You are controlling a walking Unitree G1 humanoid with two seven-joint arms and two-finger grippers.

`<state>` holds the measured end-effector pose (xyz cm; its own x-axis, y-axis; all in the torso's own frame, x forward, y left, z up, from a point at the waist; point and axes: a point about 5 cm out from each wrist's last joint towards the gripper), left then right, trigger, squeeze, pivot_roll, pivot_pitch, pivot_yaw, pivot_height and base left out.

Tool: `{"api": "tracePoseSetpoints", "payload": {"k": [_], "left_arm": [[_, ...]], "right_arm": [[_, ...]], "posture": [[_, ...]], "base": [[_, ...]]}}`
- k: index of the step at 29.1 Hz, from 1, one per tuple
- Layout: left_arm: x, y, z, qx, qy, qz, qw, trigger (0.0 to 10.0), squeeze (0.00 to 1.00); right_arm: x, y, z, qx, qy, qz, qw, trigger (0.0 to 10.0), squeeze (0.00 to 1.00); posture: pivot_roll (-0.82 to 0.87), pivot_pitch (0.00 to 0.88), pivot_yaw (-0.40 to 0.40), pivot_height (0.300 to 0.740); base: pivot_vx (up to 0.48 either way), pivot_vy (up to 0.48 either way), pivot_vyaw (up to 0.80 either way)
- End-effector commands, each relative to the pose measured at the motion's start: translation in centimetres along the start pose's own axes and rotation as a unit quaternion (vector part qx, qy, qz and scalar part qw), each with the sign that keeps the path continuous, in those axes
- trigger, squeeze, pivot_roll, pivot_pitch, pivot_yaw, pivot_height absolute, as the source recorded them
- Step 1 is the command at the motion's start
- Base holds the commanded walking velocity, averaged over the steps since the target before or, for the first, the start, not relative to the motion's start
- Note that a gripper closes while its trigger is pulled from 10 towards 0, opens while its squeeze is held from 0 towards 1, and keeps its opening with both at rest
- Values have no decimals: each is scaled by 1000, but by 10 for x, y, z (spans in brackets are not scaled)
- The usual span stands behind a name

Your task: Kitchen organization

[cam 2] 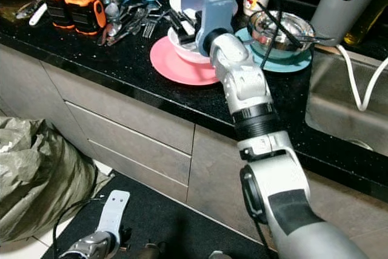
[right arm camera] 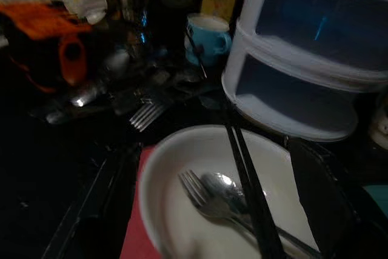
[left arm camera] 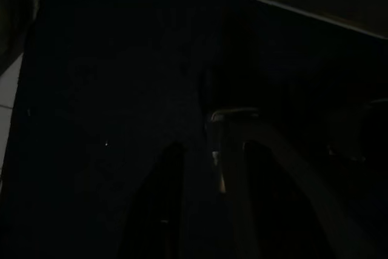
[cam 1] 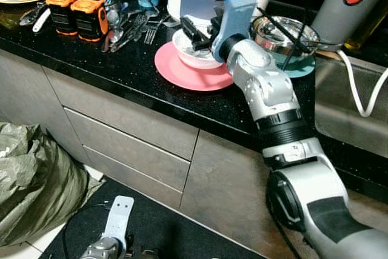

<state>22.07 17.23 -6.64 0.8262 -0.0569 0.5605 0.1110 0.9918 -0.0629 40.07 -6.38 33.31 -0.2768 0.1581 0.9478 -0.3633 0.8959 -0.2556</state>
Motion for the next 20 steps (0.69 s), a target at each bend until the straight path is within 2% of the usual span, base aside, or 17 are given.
{"api": "tracePoseSetpoints", "payload": {"k": [1, 6, 11, 13, 20], "left_arm": [[-7, -4, 0, -5, 14, -2, 1000, 10000, 0], [-7, -5, -1, -6, 12, 1, 1000, 10000, 0], [-8, -7, -1, -6, 12, 3, 1000, 10000, 0], [-9, -9, -1, -8, 10, 6, 1000, 10000, 0], [-12, -11, -1, -12, 9, 11, 1000, 10000, 0]], "right_arm": [[-1, 3, -4, 4, 16, 12, 1000, 10000, 0], [5, 12, -10, 19, 15, 33, 999, 10000, 0], [5, 15, -13, 25, 20, 30, 999, 10000, 0], [4, 17, -16, 32, 43, 11, 998, 10000, 0], [-1, 17, -22, 31, 88, 11, 996, 10000, 0]], "posture": [[-4, 175, -81, 740], [3, 182, -91, 740], [4, 184, -94, 740], [4, 197, -104, 740], [12, 223, -114, 740]], "base": [[0, 0, 0], [0, 0, 0], [0, 0, 0], [0, 0, 0], [0, 0, 0]]}}
Point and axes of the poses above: a point about 5 cm out from each wrist's last joint towards the gripper, its own z axis pointing back from the gripper into the wrist, its own x axis along the axis of the wrist's last joint, y = z × x, and after that the axes turned 3 degrees about z, right-handed
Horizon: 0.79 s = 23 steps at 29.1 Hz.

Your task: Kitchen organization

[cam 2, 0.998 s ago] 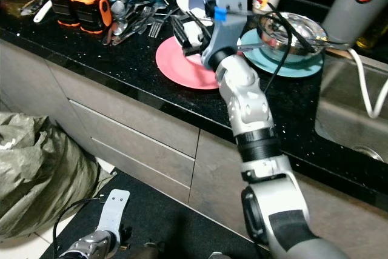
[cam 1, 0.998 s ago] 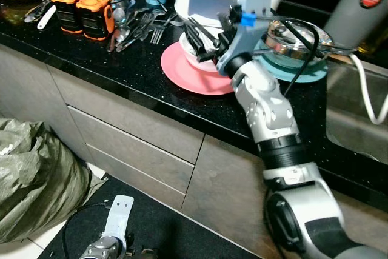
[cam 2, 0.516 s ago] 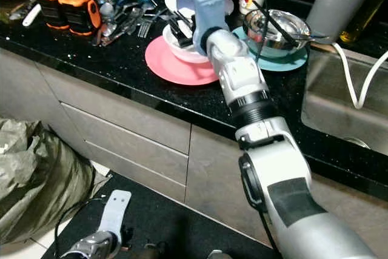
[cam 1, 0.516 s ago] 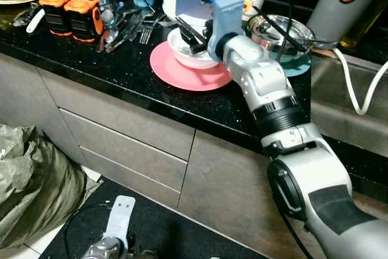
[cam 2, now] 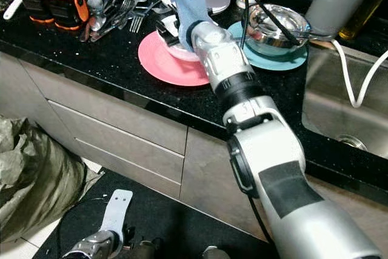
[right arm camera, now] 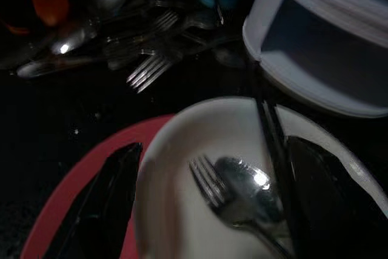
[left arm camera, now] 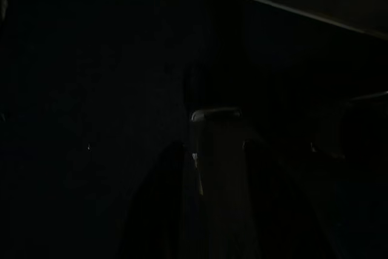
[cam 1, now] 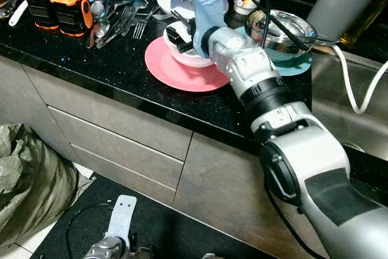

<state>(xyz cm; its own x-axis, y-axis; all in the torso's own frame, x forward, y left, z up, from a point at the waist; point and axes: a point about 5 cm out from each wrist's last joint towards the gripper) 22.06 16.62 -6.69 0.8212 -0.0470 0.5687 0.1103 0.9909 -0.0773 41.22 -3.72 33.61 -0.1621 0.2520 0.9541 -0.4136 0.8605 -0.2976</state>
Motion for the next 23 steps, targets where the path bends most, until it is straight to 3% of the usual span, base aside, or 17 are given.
{"api": "tracePoseSetpoints", "payload": {"k": [1, 11, 23], "left_arm": [[-12, -5, 0, -6, 15, 7, 1000, 10000, 0], [-17, -5, 1, -8, 16, 14, 1000, 10000, 0], [-16, -6, 0, -7, 15, 18, 1000, 10000, 0]], "right_arm": [[-5, -1, 0, -1, 16, -8, 1000, 10000, 0], [-12, -13, 0, -27, 38, -60, 997, 10000, 0], [22, -17, 2, 43, -35, -148, 987, 10000, 0]], "posture": [[12, 223, -114, 740], [18, 251, -115, 740], [20, 254, -116, 740]], "base": [[0, 0, 0], [0, 0, 0], [0, 0, 0]]}}
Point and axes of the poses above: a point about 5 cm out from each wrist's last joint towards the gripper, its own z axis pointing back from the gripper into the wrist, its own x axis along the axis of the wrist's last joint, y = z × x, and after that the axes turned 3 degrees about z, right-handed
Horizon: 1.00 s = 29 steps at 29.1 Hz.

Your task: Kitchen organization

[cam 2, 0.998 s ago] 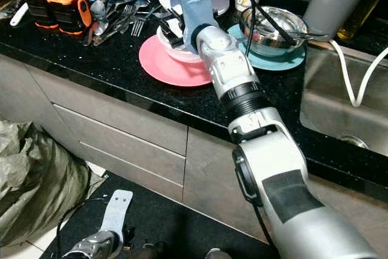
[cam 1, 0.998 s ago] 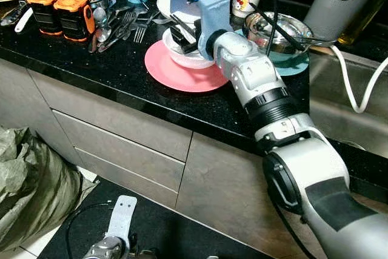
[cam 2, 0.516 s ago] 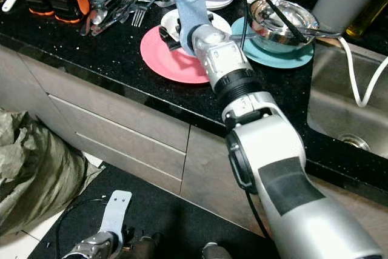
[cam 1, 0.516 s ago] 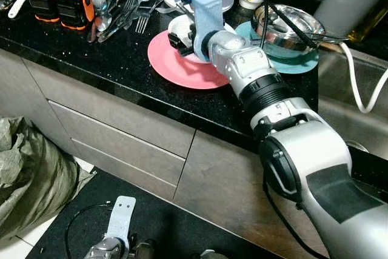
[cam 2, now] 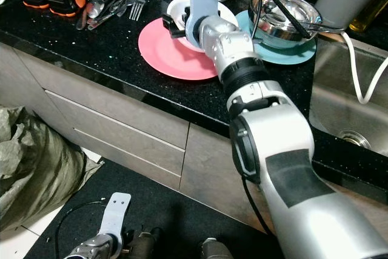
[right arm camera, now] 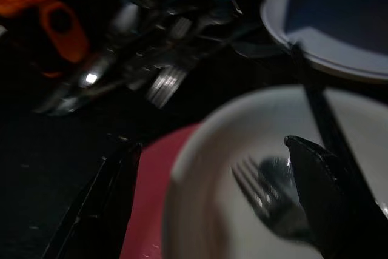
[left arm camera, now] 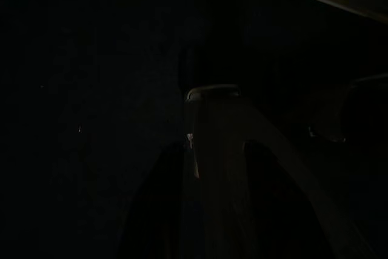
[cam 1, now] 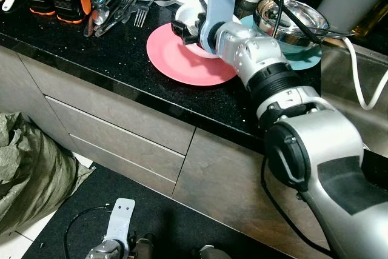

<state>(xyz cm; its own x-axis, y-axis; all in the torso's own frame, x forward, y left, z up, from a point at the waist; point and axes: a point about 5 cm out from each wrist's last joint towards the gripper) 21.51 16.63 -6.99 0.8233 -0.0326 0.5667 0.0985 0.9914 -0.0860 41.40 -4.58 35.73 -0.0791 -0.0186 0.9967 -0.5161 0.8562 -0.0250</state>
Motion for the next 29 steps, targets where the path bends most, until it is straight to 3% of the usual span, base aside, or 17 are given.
{"api": "tracePoseSetpoints", "payload": {"k": [1, 8, 9, 10, 13, 23, 29], "left_arm": [[-10, -5, 0, -7, 14, 10, 1000, 10000, 0], [-11, -6, 0, -8, 16, 8, 1000, 10000, 0], [-12, -6, 0, -8, 16, 9, 1000, 10000, 0], [-12, -6, 0, -8, 16, 9, 1000, 10000, 0], [-12, -6, 0, -7, 16, 10, 1000, 10000, 0], [-12, -7, 0, -8, 15, 13, 1000, 10000, 0], [-13, -7, 0, -7, 15, 15, 1000, 10000, 0]], "right_arm": [[8, -1, 1, 12, -11, -12, 1000, 10000, 0], [20, 3, 1, 30, -37, -21, 999, 10000, 0], [20, 1, 1, 9, -35, 23, 999, 10000, 0], [20, 1, 1, 9, -35, 23, 999, 10000, 0], [11, 0, -1, -30, -1, 130, 991, 10000, 0], [9, -1, -1, -43, 26, 170, 984, 10000, 0], [12, -3, 0, -51, 40, 229, 971, 10000, 0]], "posture": [[20, 254, -116, 740], [21, 236, -114, 740], [22, 230, -116, 740], [22, 230, -116, 740], [21, 232, -119, 740], [26, 244, -121, 740], [23, 245, -122, 740]], "base": [[0, 0, 0], [0, 0, 0], [0, 0, 0], [0, 0, 0], [0, 0, 0], [0, 0, 0], [0, 0, 0]]}}
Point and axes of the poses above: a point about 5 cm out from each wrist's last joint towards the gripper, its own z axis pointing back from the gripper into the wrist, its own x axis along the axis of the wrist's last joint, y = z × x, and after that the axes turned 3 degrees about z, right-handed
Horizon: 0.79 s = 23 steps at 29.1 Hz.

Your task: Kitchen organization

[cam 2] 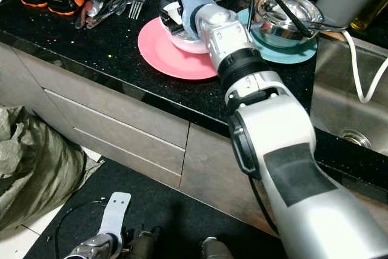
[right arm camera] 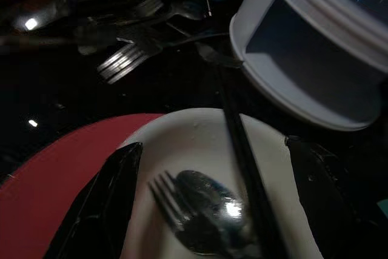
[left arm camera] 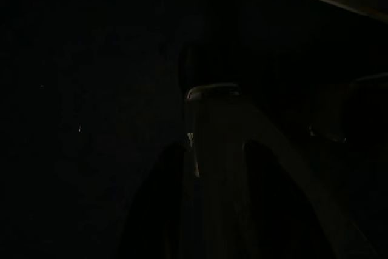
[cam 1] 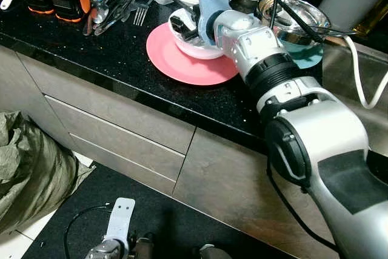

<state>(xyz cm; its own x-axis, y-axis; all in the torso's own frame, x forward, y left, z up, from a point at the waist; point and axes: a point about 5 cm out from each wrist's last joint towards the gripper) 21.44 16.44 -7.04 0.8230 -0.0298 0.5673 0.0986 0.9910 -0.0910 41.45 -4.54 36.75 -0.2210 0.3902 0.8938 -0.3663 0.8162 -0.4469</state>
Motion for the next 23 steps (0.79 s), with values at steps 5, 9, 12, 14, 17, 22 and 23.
{"api": "tracePoseSetpoints", "payload": {"k": [5, 9, 12, 14, 17, 22, 23], "left_arm": [[-12, -5, 0, -5, 15, 14, 1000, 10000, 0], [-12, -5, 0, -5, 15, 14, 1000, 10000, 0], [-11, -6, 0, -5, 14, 16, 1000, 10000, 0], [-11, -6, 0, -4, 14, 17, 1000, 10000, 0], [-11, -6, 0, -4, 12, 18, 1000, 10000, 0], [-11, -7, 0, -4, 12, 20, 1000, 10000, 0], [-11, -7, 0, -4, 12, 20, 1000, 10000, 0]], "right_arm": [[4, -4, 1, -10, 23, 54, 998, 10000, 0], [4, -3, 1, -5, 30, 64, 997, 10000, 0], [0, 0, 0, 4, 43, 75, 996, 10000, 0], [-3, 2, 0, 9, 54, 81, 995, 10000, 0], [-11, 5, 0, 22, 70, 55, 996, 10000, 0], [-17, 3, 0, 18, 78, 28, 996, 10000, 0], [-17, 2, 0, 16, 78, 24, 996, 10000, 0]], "posture": [[21, 249, -122, 740], [21, 249, -122, 740], [18, 248, -127, 740], [15, 252, -128, 740], [13, 250, -129, 740], [12, 250, -129, 740], [12, 250, -129, 740]], "base": [[0, 0, 0], [0, 0, 0], [0, 0, 0], [0, 0, 0], [0, 0, 0], [0, 0, 0], [0, 0, 0]]}}
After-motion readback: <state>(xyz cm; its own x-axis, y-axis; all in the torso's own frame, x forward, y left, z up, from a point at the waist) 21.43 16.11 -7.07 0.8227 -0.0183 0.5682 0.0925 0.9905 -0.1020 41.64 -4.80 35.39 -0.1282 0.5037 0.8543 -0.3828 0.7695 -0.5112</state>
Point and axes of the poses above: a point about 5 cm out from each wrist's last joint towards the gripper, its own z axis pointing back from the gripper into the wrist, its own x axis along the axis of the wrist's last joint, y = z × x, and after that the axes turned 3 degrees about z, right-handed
